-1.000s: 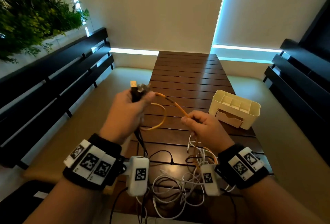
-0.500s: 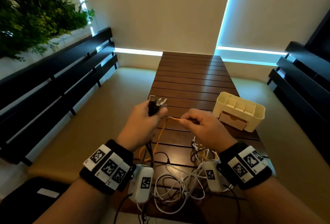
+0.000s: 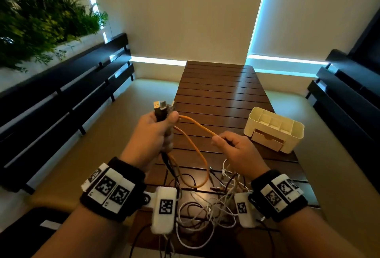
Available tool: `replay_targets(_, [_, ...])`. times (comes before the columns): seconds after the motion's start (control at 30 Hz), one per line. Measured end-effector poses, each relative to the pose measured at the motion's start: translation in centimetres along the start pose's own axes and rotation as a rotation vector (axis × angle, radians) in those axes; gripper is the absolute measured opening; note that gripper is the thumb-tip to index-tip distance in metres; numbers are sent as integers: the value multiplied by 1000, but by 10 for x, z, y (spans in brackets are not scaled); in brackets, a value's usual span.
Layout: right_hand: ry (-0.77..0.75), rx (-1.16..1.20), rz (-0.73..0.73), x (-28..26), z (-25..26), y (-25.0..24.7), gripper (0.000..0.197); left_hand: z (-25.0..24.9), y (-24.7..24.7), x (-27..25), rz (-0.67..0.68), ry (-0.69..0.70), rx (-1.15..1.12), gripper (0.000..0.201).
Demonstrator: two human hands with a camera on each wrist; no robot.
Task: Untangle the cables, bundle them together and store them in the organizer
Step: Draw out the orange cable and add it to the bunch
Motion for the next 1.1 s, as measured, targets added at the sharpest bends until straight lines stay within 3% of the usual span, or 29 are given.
replay_targets(0.17, [74, 167, -139, 10, 5, -20, 19, 25, 1, 5, 47, -97, 369, 12])
replay_targets(0.33, [39, -141, 52, 12, 12, -10, 14, 12, 6, 4, -121, 94, 476, 12])
replay_targets(0.43, [-14, -170, 168, 11, 14, 8, 12, 7, 22, 3, -37, 149, 600, 12])
replay_targets(0.57, [-139, -136, 175, 14, 28, 14, 15, 9, 37, 5, 94, 182, 777, 17])
replay_targets(0.73, [-161, -85, 148, 13, 30, 4, 8, 9, 36, 12, 101, 140, 716, 22])
replay_targets(0.87, [-126, -27, 135, 10, 22, 5, 9, 0, 36, 9, 60, 187, 687, 18])
replay_targets(1.03, [70, 42, 90, 1, -12, 0, 27, -11, 0, 8, -171, 109, 168, 23])
replay_targets(1.1, [104, 42, 42, -1, -15, -6, 26, -7, -16, 10, -190, 89, 193, 26])
Point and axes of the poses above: each hand's wrist, its own x-axis towards the middle knuckle, its own y-axis out of the palm, z = x × y, the point moved 5 cm from there along x, towards the middle knuckle, and after that the axes turned 15 degrees about x, right-handed, at the moved point
